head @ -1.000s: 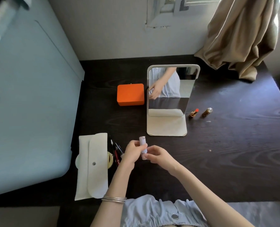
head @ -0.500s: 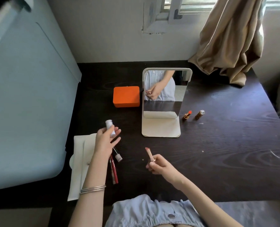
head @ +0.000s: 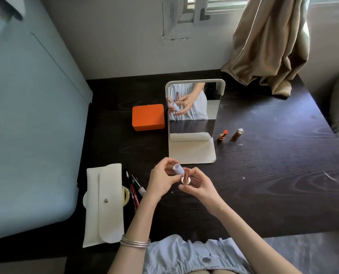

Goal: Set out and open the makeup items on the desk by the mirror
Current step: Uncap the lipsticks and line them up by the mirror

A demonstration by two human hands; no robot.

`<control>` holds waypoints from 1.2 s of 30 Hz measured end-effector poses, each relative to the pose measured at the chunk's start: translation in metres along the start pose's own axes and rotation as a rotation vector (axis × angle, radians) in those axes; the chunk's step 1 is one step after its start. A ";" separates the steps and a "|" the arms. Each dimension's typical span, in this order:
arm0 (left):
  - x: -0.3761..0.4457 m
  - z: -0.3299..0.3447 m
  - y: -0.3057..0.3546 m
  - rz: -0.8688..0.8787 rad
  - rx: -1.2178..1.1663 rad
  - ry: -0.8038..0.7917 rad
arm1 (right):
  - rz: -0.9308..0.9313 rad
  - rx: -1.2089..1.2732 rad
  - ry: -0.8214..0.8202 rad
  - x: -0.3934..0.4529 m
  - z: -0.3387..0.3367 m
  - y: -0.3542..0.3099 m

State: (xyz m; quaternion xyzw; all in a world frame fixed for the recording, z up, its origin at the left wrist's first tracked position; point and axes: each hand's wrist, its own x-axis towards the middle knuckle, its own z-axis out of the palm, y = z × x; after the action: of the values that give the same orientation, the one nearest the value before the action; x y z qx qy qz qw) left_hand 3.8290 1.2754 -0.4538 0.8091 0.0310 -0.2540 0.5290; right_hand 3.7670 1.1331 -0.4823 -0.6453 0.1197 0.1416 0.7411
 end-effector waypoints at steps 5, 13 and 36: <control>0.001 0.000 -0.002 -0.052 -0.113 -0.038 | 0.010 0.049 0.002 0.000 0.001 -0.004; -0.002 0.008 -0.006 0.015 -0.113 -0.242 | 0.010 -0.031 0.082 0.005 0.001 -0.001; 0.083 0.115 0.063 -0.143 -0.149 -0.265 | 0.109 -0.214 1.019 0.059 -0.115 0.002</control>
State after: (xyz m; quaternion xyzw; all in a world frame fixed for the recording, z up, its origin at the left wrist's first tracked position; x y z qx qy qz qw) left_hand 3.8779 1.1293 -0.4741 0.7227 0.0372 -0.3925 0.5677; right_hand 3.8214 1.0228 -0.5212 -0.6973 0.4832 -0.1404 0.5105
